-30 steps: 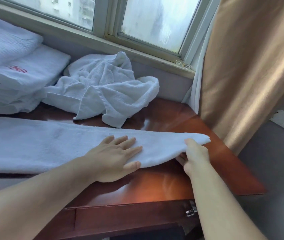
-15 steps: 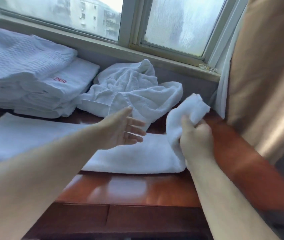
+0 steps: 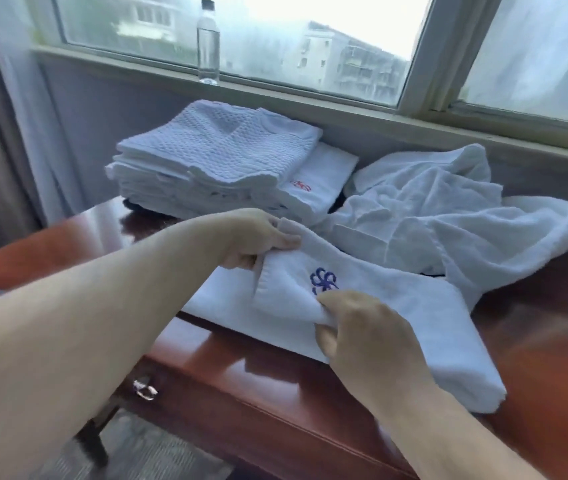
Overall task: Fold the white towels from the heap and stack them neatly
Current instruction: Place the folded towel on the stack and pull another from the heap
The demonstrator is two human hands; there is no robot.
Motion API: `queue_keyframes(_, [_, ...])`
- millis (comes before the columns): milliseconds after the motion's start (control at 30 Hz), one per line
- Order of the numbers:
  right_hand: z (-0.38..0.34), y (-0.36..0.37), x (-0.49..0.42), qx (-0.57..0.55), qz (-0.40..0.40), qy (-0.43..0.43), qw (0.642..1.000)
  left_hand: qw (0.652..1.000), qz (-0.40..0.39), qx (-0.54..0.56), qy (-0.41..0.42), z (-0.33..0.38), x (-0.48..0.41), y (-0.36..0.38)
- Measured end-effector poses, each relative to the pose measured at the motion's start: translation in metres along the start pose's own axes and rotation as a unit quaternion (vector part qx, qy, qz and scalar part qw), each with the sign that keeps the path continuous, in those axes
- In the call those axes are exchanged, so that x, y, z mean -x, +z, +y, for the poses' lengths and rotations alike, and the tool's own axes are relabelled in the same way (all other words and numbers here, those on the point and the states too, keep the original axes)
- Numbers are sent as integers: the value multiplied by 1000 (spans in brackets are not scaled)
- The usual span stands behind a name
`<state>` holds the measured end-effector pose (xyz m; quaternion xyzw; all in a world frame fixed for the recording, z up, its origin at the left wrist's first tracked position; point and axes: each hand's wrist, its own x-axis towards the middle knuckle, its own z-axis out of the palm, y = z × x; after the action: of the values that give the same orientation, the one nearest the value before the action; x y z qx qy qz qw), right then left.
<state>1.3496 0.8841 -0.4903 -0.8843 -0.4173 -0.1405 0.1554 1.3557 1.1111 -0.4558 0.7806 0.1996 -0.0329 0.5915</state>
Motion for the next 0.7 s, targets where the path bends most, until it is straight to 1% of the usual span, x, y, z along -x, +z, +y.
queue_keyframes(100, [-17, -2, -17, 8, 16, -43, 999, 999, 38, -2, 11, 2, 4, -27])
queue_keyframes(233, [-45, 5, -39, 21, 36, -98, 994, 997, 67, -46, -10, -9, 7, -52])
queue_keyframes(300, [-56, 16, -48, 43, 18, -115, 992, 995, 87, -45, -18, -17, 7, -62])
queue_keyframes(433, [-69, 31, -56, 53, -18, -116, 992, 992, 114, -56, -18, -34, 8, -77])
queue_keyframes(500, [-72, 35, -56, 51, -33, -120, 991, 988, 135, -79, -14, -42, 7, -80])
queue_keyframes(567, [-69, 38, -55, 21, -60, -123, 990, 973, 178, -150, 3, -46, 5, -80])
queue_keyframes(633, [-61, 32, -57, -46, -92, -100, 990, 933, 259, -245, 40, -48, 4, -75])
queue_keyframes(667, [-53, 28, -57, -90, -88, -76, 989, 912, 296, -274, 74, -48, 5, -69])
queue_keyframes(700, [-41, 24, -58, -124, -71, -48, 989, 899, 312, -284, 117, -47, 8, -62])
